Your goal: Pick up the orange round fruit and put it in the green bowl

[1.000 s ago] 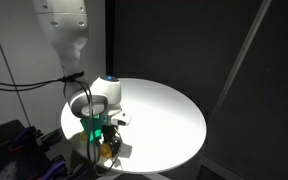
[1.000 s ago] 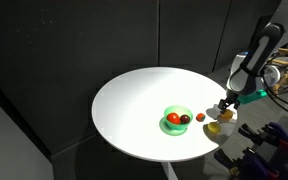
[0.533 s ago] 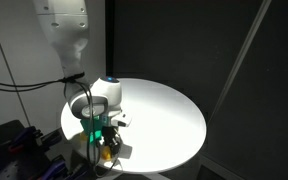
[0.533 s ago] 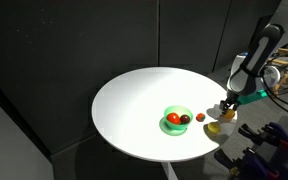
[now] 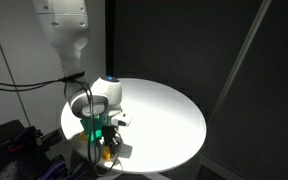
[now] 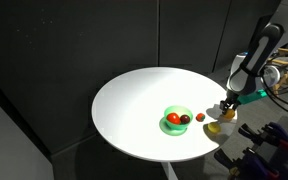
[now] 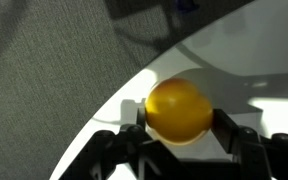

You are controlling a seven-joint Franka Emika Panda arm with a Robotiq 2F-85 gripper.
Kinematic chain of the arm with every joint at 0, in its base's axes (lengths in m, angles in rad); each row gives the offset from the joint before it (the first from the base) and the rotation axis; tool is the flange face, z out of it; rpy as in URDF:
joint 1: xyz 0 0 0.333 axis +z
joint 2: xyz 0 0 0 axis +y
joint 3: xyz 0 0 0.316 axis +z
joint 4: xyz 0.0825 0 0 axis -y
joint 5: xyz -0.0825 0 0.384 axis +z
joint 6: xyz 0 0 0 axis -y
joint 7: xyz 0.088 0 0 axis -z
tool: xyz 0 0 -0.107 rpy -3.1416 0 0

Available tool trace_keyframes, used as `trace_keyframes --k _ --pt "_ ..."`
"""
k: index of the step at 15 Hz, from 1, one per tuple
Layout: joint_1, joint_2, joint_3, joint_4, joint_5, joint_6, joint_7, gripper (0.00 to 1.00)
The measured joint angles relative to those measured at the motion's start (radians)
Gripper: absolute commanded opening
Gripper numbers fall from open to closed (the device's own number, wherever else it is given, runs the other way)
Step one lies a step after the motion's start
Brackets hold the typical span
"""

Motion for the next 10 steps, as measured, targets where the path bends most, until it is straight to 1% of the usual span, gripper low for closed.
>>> trace_keyframes --k 4,10 --pt "0.000 -0.029 0.009 0.000 0.000 -0.061 -0.023 0.42" --pt "0.000 -0.111 0.031 -0.001 0.000 -0.154 -0.078 0.42"
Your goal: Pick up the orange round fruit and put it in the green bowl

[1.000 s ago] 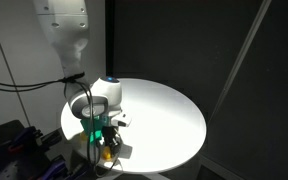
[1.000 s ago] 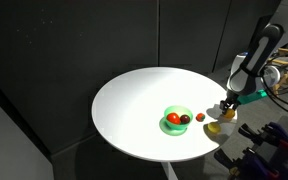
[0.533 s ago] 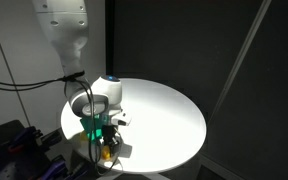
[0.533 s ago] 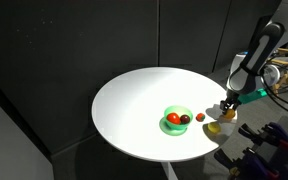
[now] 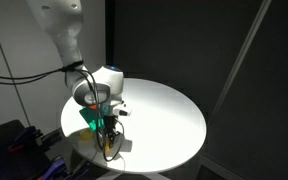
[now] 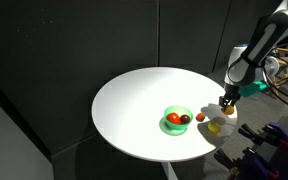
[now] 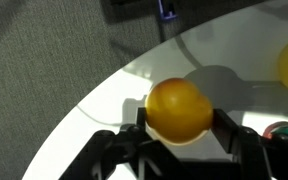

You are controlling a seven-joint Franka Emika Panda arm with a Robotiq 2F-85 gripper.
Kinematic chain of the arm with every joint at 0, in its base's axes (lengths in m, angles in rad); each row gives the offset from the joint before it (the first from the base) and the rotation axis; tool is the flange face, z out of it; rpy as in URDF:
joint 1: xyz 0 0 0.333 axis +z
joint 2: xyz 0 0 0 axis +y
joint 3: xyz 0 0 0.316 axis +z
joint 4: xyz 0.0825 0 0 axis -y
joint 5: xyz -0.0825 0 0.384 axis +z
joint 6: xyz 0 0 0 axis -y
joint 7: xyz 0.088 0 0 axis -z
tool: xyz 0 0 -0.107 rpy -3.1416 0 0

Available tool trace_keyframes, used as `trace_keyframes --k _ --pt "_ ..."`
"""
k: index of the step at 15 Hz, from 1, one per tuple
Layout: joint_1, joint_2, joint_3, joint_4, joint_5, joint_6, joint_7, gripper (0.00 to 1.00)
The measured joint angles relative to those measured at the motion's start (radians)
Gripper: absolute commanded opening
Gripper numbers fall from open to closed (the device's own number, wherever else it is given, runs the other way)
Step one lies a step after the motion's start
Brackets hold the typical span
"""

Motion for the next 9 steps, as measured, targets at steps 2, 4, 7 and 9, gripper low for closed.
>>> trace_keyframes --k 2,4,7,9 --pt "0.000 -0.031 0.006 -0.002 0.000 -0.025 -0.023 0.42" --pt "0.003 -0.065 0.008 -0.007 -0.003 -0.057 -0.042 0.42" --pt "0.013 -0.122 0.008 -0.017 -0.014 -0.115 -0.067 0.42" --pt "0.020 -0.164 0.011 -0.025 -0.023 -0.162 -0.091 0.42"
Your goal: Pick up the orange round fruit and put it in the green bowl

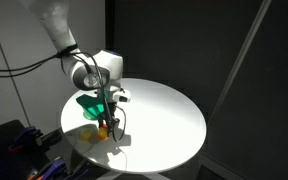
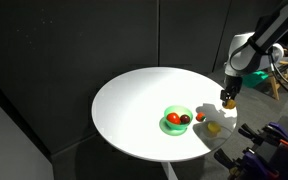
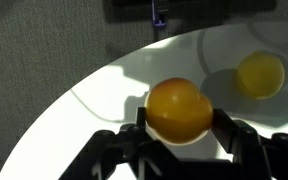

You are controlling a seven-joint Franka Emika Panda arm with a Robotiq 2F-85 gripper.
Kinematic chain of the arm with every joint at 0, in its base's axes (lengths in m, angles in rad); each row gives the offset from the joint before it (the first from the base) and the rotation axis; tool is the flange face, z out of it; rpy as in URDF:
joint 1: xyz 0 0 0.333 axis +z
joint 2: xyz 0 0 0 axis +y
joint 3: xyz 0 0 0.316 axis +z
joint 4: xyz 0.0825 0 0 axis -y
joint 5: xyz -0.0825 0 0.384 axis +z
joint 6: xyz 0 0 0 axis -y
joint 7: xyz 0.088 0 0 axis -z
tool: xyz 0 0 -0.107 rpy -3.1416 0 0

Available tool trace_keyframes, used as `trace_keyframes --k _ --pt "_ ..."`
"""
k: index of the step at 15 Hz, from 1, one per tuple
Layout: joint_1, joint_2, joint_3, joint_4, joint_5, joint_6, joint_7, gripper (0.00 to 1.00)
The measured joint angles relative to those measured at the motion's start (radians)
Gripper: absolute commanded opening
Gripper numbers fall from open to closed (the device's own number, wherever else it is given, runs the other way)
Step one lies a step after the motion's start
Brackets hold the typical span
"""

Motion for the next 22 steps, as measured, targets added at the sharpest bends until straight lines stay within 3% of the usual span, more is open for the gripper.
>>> trace_keyframes --k 5,9,13,22 --pt "0.016 -0.094 0.043 -0.021 0.013 -0.066 -0.083 0.42" --pt "0.037 -0.123 0.084 -0.023 0.085 -0.072 -0.159 0.42" --pt "0.064 -0.125 0.115 -0.014 0.139 -0.072 -0.194 0.42" --pt "0.103 -0.074 0.146 0.061 0.144 -0.072 -0.190 0.42"
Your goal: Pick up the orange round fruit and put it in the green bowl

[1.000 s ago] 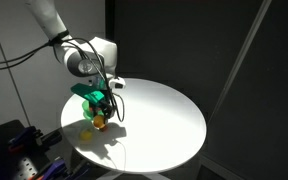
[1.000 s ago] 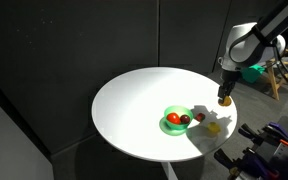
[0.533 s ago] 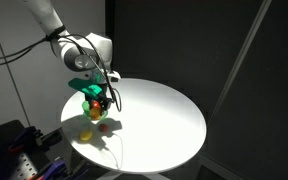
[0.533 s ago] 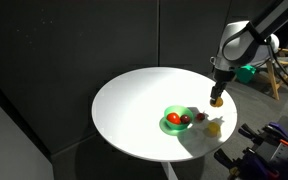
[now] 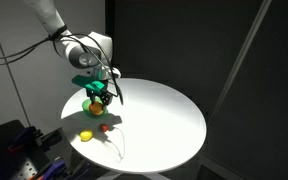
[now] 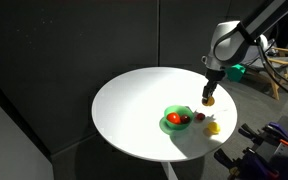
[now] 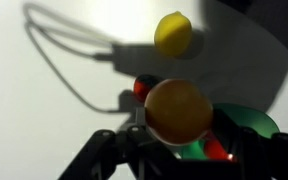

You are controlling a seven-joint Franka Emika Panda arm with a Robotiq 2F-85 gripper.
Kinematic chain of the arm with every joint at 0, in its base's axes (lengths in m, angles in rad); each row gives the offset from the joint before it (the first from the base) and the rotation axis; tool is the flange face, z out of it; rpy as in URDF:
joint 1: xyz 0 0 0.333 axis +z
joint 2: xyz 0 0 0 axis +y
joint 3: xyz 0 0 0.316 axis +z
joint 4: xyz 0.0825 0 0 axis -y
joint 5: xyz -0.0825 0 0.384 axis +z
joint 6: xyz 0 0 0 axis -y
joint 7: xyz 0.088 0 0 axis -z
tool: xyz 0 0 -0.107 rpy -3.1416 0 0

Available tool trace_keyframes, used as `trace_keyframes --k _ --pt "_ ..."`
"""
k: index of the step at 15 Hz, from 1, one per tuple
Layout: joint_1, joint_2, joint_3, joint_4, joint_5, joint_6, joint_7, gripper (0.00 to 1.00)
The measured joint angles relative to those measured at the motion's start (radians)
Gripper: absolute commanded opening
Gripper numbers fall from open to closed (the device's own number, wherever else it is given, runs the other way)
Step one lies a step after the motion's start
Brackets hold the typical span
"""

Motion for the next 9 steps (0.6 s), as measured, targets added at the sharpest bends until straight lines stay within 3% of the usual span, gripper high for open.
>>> trace_keyframes --k 9 --pt "0.024 0.109 0.022 0.117 0.000 -0.002 0.048 0.42"
